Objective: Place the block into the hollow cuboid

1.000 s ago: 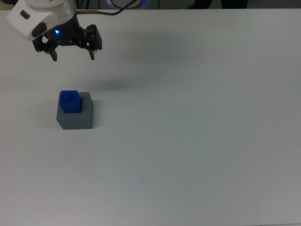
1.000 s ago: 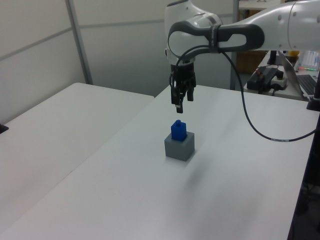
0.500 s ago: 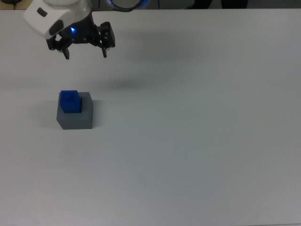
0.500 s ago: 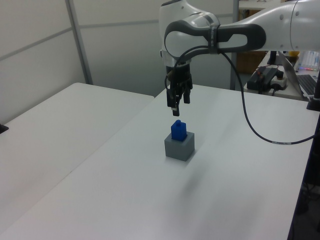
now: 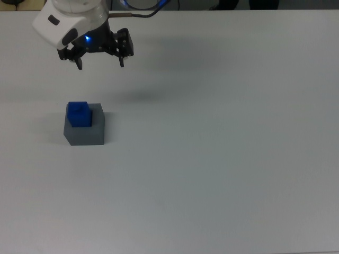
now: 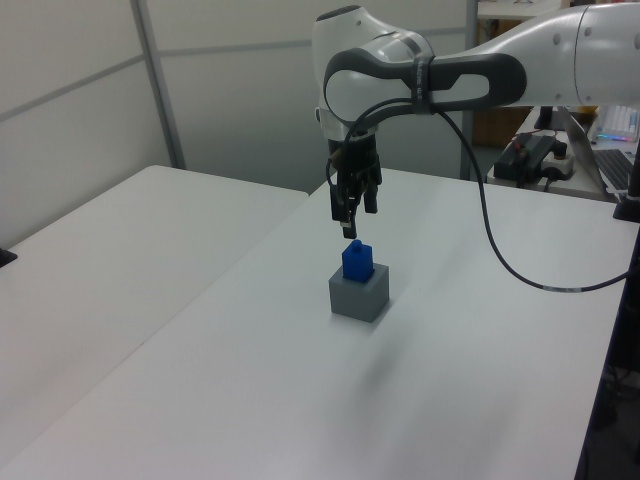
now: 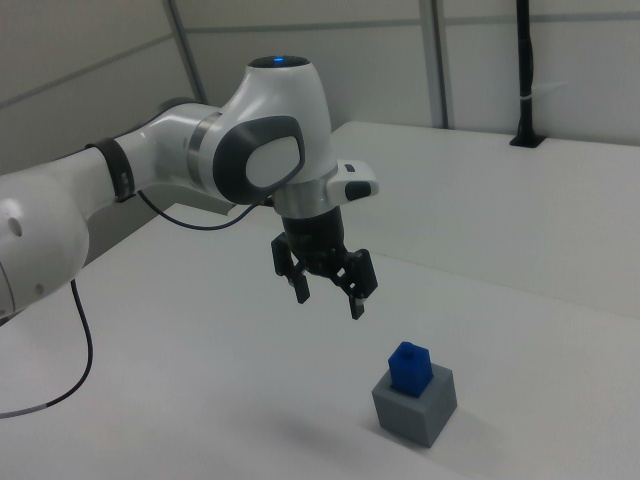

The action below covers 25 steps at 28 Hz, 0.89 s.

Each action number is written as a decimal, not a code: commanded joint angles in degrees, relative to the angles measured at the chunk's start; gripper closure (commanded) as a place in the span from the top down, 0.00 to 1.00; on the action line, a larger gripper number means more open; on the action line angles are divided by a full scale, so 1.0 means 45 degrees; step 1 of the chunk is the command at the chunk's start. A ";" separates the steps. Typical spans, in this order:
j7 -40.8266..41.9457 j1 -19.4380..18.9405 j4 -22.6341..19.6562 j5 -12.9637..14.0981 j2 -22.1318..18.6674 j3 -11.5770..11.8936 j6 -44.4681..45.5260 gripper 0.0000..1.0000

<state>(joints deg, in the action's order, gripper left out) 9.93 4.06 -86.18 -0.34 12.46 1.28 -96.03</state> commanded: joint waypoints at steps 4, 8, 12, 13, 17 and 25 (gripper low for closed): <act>-0.0195 -0.0082 0.0009 -0.0002 -0.0153 0.0106 0.0324 1.00; -0.0117 -0.0004 0.0049 -0.0002 -0.0230 0.0204 0.0324 1.00; -0.0097 0.0035 0.0049 -0.0002 -0.0289 0.0243 0.0324 1.00; -0.0097 0.0035 0.0049 -0.0002 -0.0289 0.0243 0.0324 1.00; -0.0078 0.0035 0.0049 -0.0021 -0.0289 0.0243 0.0324 1.00; -0.0097 0.0035 0.0049 -0.0002 -0.0290 0.0243 0.0421 1.00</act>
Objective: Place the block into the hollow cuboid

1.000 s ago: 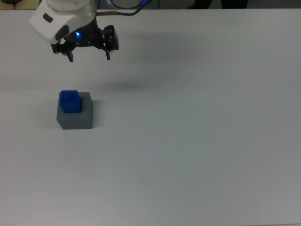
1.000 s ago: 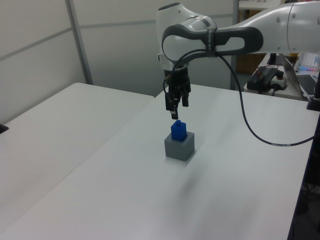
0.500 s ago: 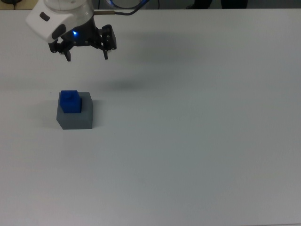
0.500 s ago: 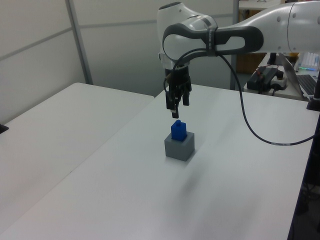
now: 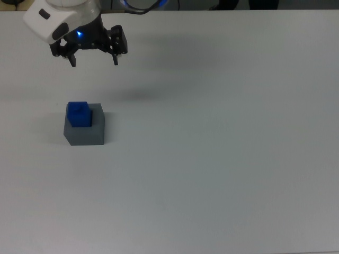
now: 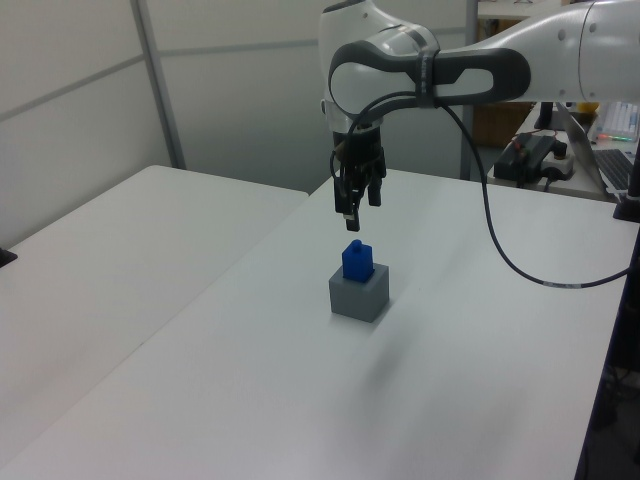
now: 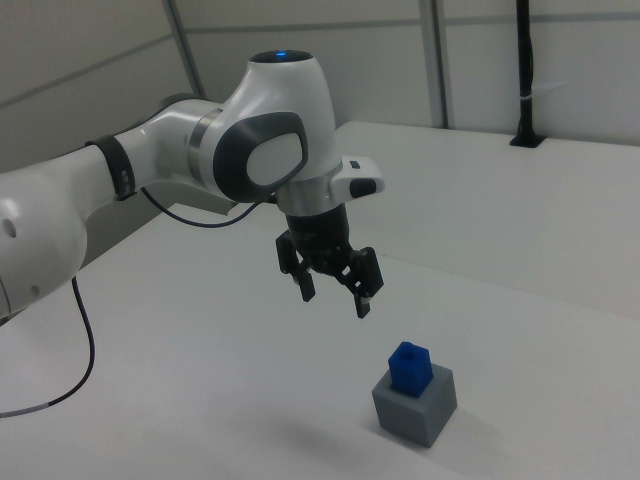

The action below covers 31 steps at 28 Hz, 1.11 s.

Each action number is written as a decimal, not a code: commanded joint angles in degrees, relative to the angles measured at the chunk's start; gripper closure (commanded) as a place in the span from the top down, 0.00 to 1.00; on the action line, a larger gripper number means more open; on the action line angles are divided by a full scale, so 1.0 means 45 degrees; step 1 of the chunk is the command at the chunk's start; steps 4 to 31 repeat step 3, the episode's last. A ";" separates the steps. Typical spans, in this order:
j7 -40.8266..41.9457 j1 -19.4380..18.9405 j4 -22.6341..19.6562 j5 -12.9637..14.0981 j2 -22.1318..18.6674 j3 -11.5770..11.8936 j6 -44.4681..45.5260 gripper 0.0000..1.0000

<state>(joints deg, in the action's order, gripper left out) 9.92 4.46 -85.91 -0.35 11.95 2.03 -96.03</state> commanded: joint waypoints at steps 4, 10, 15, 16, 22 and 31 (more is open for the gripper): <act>-0.0076 -0.0053 -0.0011 -0.0001 -0.0174 0.0096 0.0421 1.00; -0.0076 -0.0053 -0.0011 -0.0001 -0.0174 0.0096 0.0421 1.00; -0.0076 -0.0053 -0.0011 -0.0001 -0.0174 0.0096 0.0421 1.00; -0.0076 -0.0053 -0.0011 -0.0001 -0.0174 0.0096 0.0421 1.00; -0.0076 -0.0053 -0.0011 -0.0001 -0.0174 0.0096 0.0421 1.00; -0.0076 -0.0053 -0.0011 -0.0001 -0.0174 0.0096 0.0421 1.00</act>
